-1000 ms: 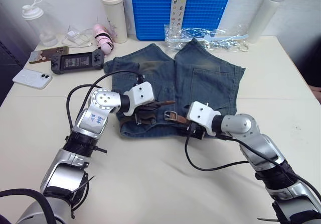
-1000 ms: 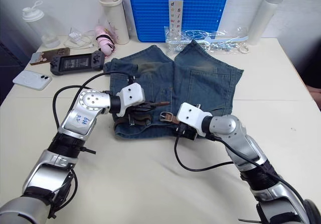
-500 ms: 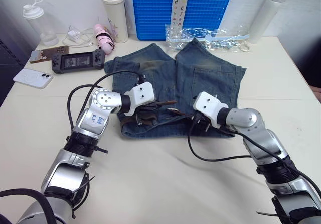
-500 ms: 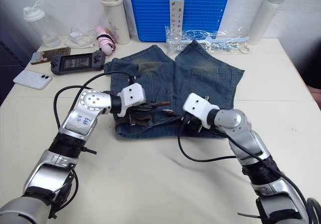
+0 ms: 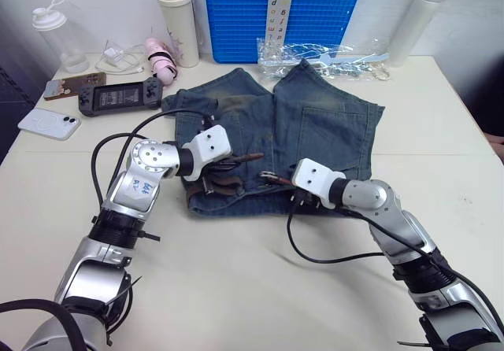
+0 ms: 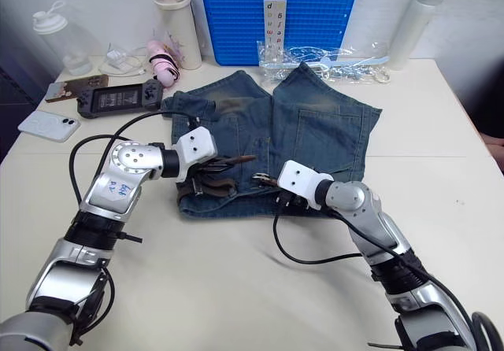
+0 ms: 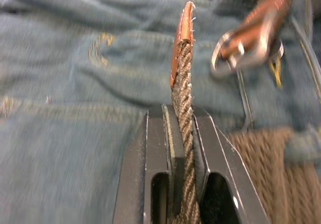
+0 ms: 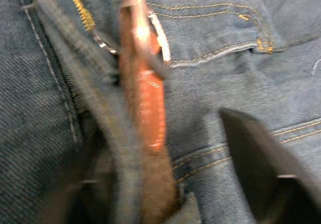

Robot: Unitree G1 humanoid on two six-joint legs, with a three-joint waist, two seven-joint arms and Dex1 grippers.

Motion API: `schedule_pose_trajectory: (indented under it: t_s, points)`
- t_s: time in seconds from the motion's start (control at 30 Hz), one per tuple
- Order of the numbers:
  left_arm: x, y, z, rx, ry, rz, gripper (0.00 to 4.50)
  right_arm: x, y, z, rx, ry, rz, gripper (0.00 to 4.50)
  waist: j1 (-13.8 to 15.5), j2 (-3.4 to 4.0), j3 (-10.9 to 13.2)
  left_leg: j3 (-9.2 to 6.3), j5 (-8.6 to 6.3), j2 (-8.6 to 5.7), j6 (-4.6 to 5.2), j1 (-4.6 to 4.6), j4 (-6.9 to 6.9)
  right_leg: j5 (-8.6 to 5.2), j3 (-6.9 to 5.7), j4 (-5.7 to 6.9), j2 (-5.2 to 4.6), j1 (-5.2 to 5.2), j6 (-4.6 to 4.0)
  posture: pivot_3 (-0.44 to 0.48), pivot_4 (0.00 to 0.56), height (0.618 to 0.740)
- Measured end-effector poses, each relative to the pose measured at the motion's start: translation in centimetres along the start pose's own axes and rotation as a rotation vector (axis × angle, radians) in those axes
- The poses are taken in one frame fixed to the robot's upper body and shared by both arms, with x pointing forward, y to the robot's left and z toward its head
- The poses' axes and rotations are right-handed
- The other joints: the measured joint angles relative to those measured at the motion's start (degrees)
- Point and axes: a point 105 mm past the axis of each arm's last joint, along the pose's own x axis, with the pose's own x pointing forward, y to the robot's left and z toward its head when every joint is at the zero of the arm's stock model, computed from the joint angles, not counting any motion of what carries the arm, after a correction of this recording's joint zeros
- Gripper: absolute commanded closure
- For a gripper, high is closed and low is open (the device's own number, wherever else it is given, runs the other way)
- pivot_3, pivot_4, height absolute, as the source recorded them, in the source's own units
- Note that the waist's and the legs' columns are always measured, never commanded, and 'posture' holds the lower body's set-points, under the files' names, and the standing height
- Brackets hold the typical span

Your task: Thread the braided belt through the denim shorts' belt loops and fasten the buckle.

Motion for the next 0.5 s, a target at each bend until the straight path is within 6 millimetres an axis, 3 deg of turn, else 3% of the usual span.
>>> schedule_pose_trajectory:
  t_s: [0.07, 0.1, 0.5]
  points:
    - [-0.3, -0.1, -0.4, -0.007, 0.018, -0.003, 4.50, 0.1, 0.1, 0.1, 0.013, -0.007, -0.004, 4.22, 0.0, 0.00, 0.0, 0.00, 0.00, 0.00, 0.00, 0.00, 0.00, 0.00, 0.01, 0.00, 0.00, 0.00, 0.00, 0.000, 0.150, 0.689]
    - [-0.4, -0.1, -0.3, -0.005, 0.018, -0.004, 4.50, 0.2, 0.0, 0.2, 0.024, -0.008, -0.009, 4.47, 0.1, 0.00, 0.0, -0.01, 0.00, -0.01, 0.00, 0.00, 0.00, 0.00, 0.01, 0.01, 0.00, 0.00, 0.00, 0.000, 0.150, 0.689]
    - [-0.2, -0.5, 0.0, -0.028, 0.012, -0.002, 4.50, 0.0, -1.9, 2.3, 0.161, -0.063, -0.065, 4.47, 0.0, 0.01, 0.0, -0.02, 0.00, -0.01, 0.00, -0.01, 0.00, 0.00, 0.02, 0.01, 0.00, -0.02, 0.00, 0.000, 0.150, 0.689]
